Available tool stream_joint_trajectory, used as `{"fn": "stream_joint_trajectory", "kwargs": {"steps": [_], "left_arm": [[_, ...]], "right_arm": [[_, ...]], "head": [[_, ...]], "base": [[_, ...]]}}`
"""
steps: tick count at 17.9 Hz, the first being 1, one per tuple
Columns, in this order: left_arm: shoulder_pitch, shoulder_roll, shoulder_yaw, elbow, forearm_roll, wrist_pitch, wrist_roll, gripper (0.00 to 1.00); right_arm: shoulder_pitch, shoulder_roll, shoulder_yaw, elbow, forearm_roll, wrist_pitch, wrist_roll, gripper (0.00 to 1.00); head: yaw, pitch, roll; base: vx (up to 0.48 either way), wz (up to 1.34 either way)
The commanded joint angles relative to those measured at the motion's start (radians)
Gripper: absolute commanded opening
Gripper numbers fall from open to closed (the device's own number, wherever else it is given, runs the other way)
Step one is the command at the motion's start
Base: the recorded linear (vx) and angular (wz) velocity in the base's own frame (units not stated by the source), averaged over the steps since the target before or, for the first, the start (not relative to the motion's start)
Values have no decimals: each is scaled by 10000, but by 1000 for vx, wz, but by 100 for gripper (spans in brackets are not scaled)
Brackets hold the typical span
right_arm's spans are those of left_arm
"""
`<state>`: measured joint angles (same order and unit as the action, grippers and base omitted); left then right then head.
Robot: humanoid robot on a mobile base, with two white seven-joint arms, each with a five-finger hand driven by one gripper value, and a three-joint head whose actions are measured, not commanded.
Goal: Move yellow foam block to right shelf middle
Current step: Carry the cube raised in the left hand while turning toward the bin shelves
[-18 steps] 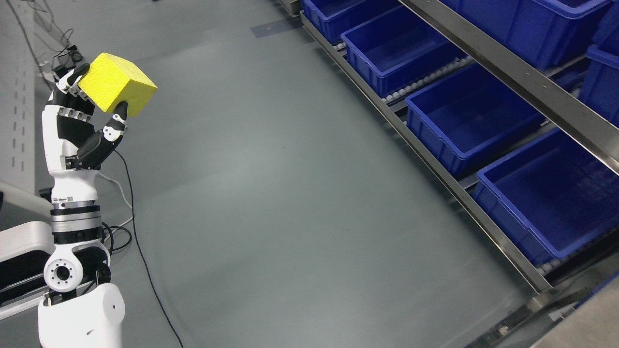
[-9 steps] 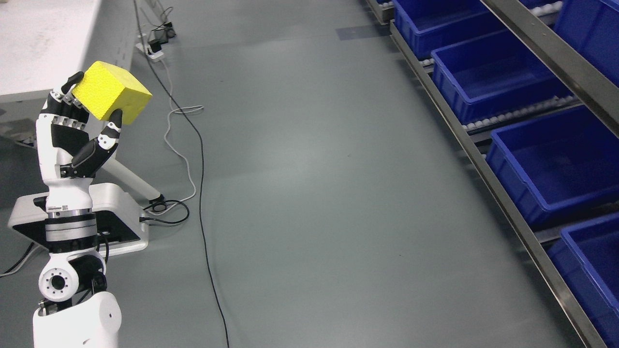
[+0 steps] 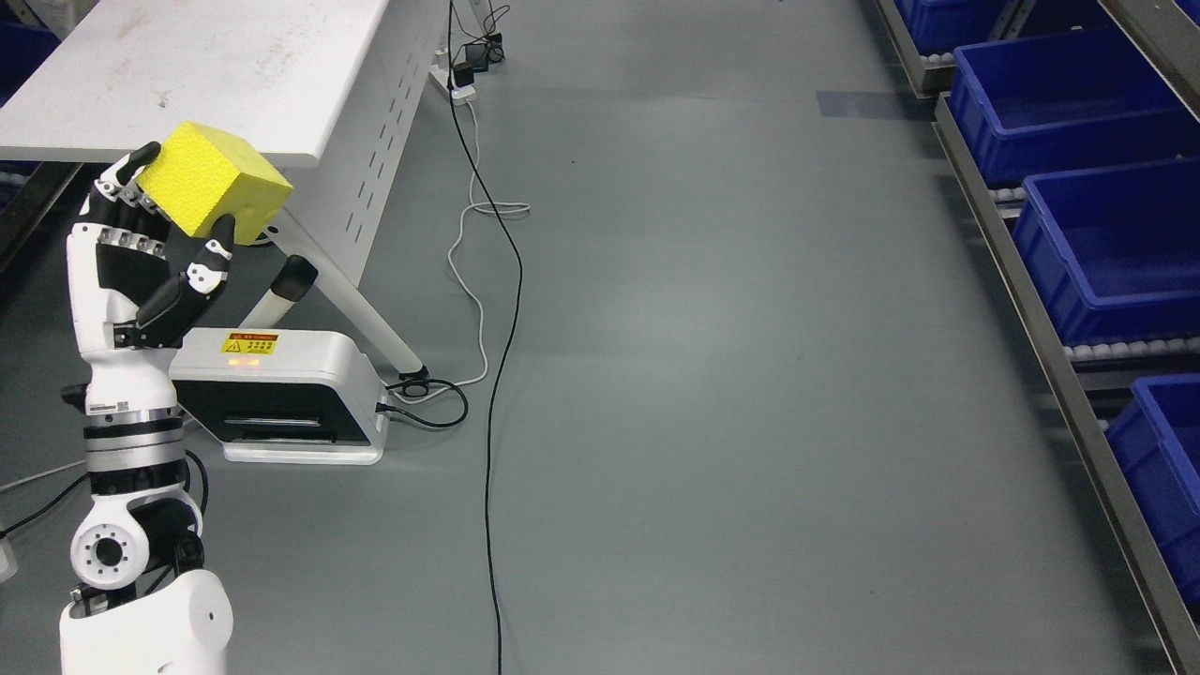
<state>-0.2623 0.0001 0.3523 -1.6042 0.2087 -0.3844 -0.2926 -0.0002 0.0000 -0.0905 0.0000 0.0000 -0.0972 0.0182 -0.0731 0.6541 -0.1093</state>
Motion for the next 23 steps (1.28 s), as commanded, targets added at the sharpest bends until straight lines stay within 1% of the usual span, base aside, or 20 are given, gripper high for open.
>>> {"fn": "stream_joint_trajectory", "kwargs": {"steps": [1, 7, 23], "left_arm": [[16, 174, -56, -81, 14, 25, -20, 2], [31, 174, -210, -81, 14, 25, -20, 2], [46, 174, -287, -81, 14, 25, -20, 2]], "right_arm": [[-29, -175, 0, -174, -15, 5, 2, 100], [-29, -175, 0, -174, -15, 5, 2, 100], [-29, -175, 0, -174, -15, 5, 2, 100]], "head": [[0, 0, 0], [0, 0, 0], [0, 0, 0]], "base": [[268, 188], [275, -24], [342, -334]]}}
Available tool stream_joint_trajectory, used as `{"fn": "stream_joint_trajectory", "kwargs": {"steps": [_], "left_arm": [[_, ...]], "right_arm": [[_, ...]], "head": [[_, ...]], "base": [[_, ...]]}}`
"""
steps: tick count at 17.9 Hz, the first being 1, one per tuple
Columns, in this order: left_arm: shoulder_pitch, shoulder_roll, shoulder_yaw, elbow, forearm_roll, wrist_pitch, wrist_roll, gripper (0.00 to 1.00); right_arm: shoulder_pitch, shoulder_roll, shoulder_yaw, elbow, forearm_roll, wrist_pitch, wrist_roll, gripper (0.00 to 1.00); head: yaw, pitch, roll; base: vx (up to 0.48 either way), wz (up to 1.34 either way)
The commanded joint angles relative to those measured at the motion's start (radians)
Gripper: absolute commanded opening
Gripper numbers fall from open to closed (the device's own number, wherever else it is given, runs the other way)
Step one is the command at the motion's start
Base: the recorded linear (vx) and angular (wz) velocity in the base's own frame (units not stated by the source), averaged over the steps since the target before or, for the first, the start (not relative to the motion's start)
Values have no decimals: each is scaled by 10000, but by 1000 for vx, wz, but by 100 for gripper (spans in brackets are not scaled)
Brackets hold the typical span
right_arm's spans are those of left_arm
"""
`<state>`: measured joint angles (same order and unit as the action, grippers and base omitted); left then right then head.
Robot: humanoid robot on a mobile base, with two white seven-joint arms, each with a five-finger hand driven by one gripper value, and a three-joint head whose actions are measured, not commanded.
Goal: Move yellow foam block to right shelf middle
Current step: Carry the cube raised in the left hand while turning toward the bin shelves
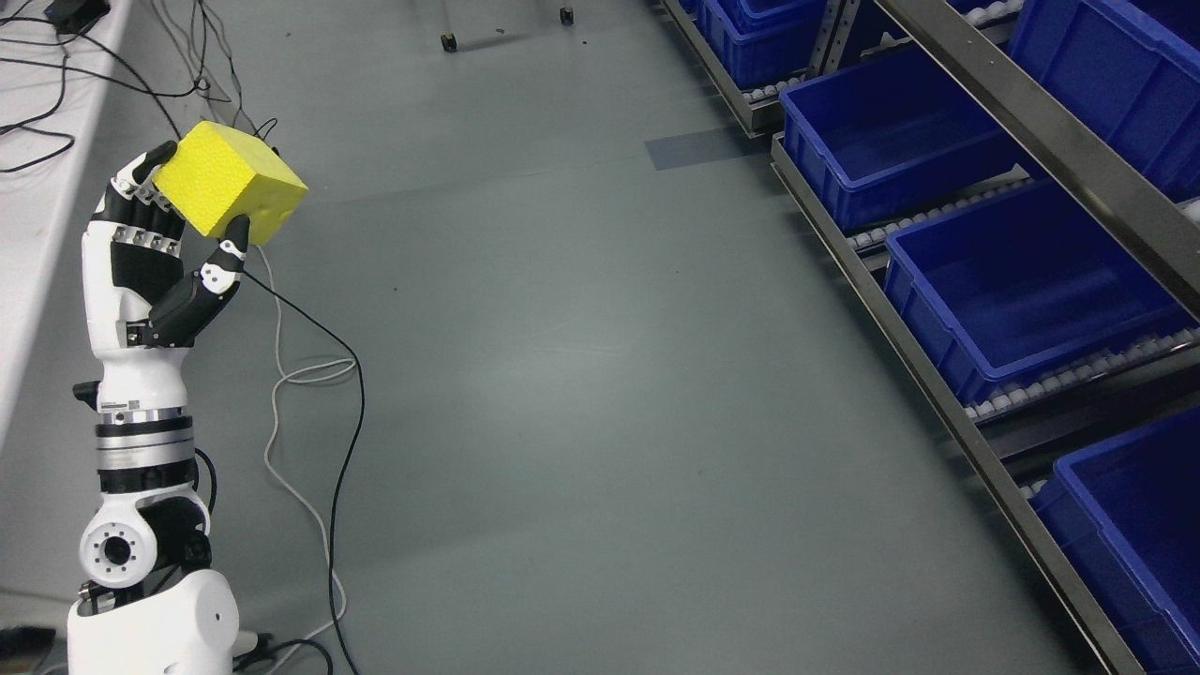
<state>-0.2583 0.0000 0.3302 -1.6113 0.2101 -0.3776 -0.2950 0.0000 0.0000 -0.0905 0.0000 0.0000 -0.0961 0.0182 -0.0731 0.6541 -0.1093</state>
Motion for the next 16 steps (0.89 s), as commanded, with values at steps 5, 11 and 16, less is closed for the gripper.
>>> {"fn": "stream_joint_trajectory", "kwargs": {"steps": [5, 11, 16], "left_arm": [[6, 175, -80, -9, 0, -44, 4, 2], [6, 175, -81, -9, 0, -44, 4, 2], [6, 175, -234, -9, 0, -44, 4, 2]], "right_arm": [[-31, -175, 0, -175, -16, -20, 3, 100], [-31, -175, 0, -175, -16, -20, 3, 100], [-31, -175, 0, -175, -16, -5, 3, 100]], "head": [[0, 0, 0], [0, 0, 0], [0, 0, 0]], "base": [[344, -209], [371, -131], [366, -97]]}}
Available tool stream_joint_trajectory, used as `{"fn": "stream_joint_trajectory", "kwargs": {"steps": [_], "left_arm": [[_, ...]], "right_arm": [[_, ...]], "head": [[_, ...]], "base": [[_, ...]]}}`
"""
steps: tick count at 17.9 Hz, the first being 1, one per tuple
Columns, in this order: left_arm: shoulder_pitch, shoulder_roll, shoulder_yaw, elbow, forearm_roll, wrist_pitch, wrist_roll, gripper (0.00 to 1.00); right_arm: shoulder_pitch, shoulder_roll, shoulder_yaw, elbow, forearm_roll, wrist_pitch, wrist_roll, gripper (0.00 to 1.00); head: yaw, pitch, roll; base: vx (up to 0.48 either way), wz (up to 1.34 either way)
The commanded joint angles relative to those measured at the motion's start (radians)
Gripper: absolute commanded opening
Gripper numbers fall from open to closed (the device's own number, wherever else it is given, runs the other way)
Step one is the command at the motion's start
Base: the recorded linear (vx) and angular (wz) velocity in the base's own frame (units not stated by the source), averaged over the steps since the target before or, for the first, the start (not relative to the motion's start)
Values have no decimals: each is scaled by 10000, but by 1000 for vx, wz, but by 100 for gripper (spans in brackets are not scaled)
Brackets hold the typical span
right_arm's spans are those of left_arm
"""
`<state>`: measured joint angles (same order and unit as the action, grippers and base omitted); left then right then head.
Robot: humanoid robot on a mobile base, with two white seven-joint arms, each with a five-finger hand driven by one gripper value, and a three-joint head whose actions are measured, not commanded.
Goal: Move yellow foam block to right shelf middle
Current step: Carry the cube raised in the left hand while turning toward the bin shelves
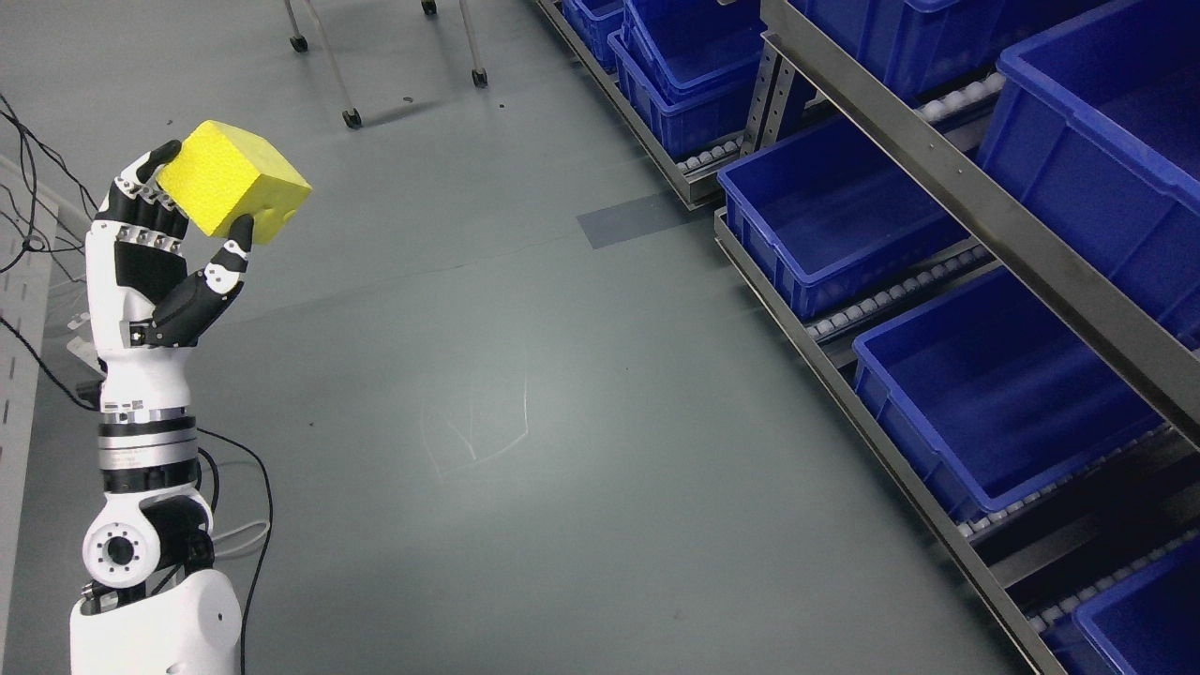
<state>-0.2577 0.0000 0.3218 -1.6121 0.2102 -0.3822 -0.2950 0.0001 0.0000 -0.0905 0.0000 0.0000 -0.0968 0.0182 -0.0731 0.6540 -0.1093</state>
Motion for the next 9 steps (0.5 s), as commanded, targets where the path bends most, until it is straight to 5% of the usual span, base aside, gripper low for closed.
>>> {"fn": "stream_joint_trajectory", "kwargs": {"steps": [1, 9], "left_arm": [[0, 175, -181, -1, 0, 3, 4, 2], [0, 175, -288, 14, 0, 3, 4, 2]], "right_arm": [[-31, -175, 0, -175, -16, 2, 2, 100], [-16, -175, 0, -175, -16, -14, 2, 100]], "head": [[0, 0, 0], [0, 0, 0]], "base": [[334, -55], [316, -46]]}}
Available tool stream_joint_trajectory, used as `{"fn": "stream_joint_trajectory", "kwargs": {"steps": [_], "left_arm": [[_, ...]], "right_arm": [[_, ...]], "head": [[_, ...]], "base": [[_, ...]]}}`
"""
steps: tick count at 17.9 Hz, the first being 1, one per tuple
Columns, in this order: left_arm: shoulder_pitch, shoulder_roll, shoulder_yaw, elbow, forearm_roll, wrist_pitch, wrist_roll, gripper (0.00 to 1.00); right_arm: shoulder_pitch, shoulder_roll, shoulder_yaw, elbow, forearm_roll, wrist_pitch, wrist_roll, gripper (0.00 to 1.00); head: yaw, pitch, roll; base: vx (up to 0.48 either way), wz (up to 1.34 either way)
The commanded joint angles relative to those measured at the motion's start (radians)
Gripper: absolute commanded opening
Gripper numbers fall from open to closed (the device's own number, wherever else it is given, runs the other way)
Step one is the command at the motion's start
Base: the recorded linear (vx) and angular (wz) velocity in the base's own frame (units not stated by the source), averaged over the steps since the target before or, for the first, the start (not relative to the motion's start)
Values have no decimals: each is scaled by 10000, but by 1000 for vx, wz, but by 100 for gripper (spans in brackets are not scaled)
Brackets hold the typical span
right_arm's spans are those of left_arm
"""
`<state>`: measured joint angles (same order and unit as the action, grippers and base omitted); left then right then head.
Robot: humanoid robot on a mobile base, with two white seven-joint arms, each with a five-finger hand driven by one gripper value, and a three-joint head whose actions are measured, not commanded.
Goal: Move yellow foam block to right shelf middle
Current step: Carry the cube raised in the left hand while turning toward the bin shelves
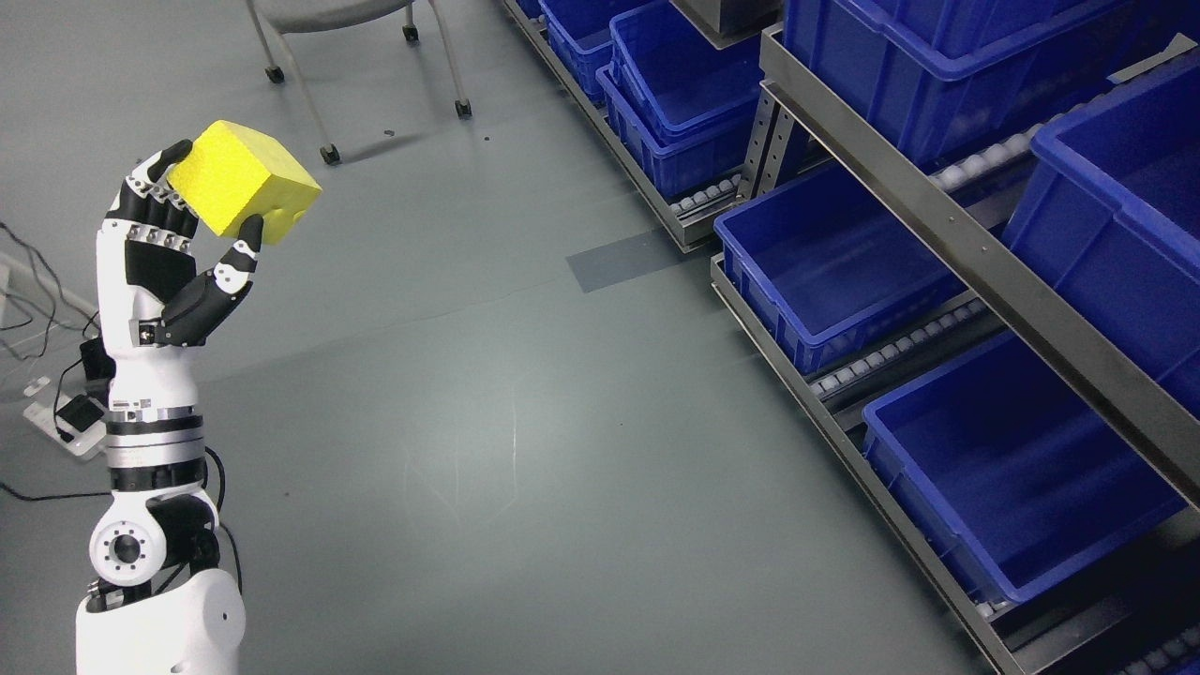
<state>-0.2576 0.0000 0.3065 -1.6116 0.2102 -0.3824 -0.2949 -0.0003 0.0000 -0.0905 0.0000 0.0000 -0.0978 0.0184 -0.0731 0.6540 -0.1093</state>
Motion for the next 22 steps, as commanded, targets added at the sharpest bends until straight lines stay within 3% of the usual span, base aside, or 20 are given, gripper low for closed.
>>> {"fn": "stream_joint_trajectory", "kwargs": {"steps": [1, 22], "left_arm": [[-1, 174, -135, 9, 0, 5, 4, 2], [-246, 174, -1070, -297, 15, -210, -11, 2]], "right_arm": [[-28, -175, 0, -174, -15, 12, 0, 100], [-28, -175, 0, -174, -15, -3, 0, 100]], "head": [[0, 0, 0], [0, 2, 0]], "base": [[278, -357], [122, -813]]}}
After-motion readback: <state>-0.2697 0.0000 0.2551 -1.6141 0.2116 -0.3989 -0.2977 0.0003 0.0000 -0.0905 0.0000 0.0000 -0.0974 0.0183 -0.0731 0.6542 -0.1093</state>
